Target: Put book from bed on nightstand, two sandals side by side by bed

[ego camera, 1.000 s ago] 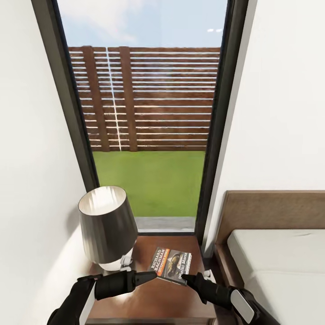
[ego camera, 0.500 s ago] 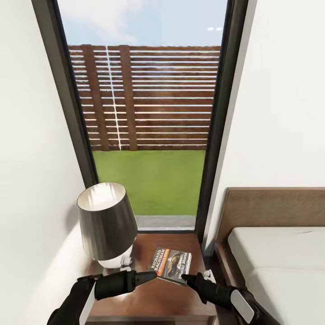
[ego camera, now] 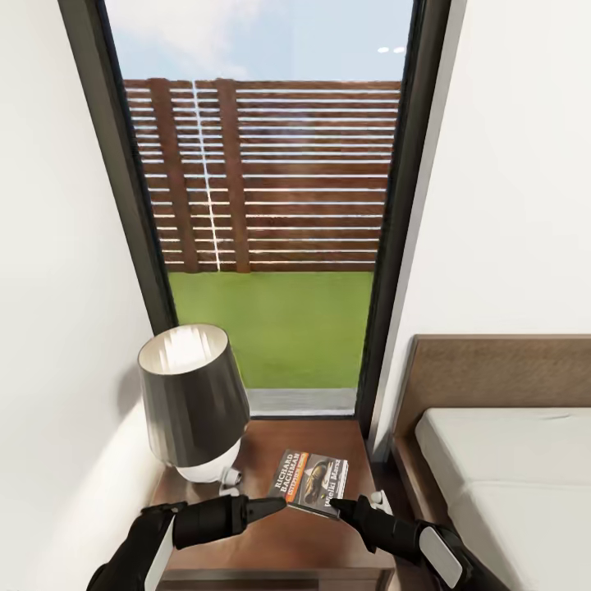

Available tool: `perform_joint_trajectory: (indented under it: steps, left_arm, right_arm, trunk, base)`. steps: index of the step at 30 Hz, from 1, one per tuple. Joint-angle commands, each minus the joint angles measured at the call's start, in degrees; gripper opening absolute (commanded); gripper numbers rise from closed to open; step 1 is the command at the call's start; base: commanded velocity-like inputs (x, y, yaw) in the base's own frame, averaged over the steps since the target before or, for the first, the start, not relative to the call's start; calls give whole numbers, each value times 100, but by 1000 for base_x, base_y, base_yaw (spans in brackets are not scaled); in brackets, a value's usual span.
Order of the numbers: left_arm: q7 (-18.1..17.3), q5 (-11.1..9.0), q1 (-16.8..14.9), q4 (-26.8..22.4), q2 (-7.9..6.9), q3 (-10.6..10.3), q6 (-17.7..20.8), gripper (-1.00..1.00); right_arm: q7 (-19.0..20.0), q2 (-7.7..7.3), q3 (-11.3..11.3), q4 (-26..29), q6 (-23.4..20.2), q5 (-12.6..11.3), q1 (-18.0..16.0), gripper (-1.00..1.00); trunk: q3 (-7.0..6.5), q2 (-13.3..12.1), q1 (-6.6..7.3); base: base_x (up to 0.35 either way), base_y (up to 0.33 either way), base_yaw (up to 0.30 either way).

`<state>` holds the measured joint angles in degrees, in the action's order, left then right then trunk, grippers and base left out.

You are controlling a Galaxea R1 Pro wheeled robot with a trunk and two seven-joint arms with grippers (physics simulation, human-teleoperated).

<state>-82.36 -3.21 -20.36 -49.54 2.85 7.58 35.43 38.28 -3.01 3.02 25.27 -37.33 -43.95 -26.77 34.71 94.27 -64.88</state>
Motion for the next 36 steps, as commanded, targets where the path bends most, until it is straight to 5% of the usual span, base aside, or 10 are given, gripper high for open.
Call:
perform_joint_trajectory:
  steps: [1,17,20,25,29,36]
  left_arm:
    - [-26,13,-3,0,5,15,60,100]
    - [-24,22,-3,6,5,24,60,100]
    - [-24,22,-3,6,5,24,60,100]
    - [-26,22,-3,6,5,24,60,100]
    - [-21,17,-3,9,5,24,60,100]
    - [-23,14,-3,10,5,24,60,100]
  right_arm:
    - [-8,-6,31,3,-27,-61,-3,-100]
    - [-59,-6,32,4,-131,-56,-3,-100]
    - [-600,-6,28,15,-147,-69,-3,-100]
    - [-873,-6,24,21,-151,-224,-3,-100]
    - [-922,-13,23,17,-152,-476,-3,-100]
    - [-933,-15,23,13,-151,-524,-3,-100]
  trunk:
    - [24,44,-22]
    - [311,686,-374]
    - [365,806,-439]
    - [455,1007,-549]
    - [455,1007,-549]
    - [455,1007,-549]
  base:
    - [0,0,0]
    - [0,0,0]
    - [0,0,0]
    - [0,0,0]
    - [0,0,0]
    - [0,0,0]
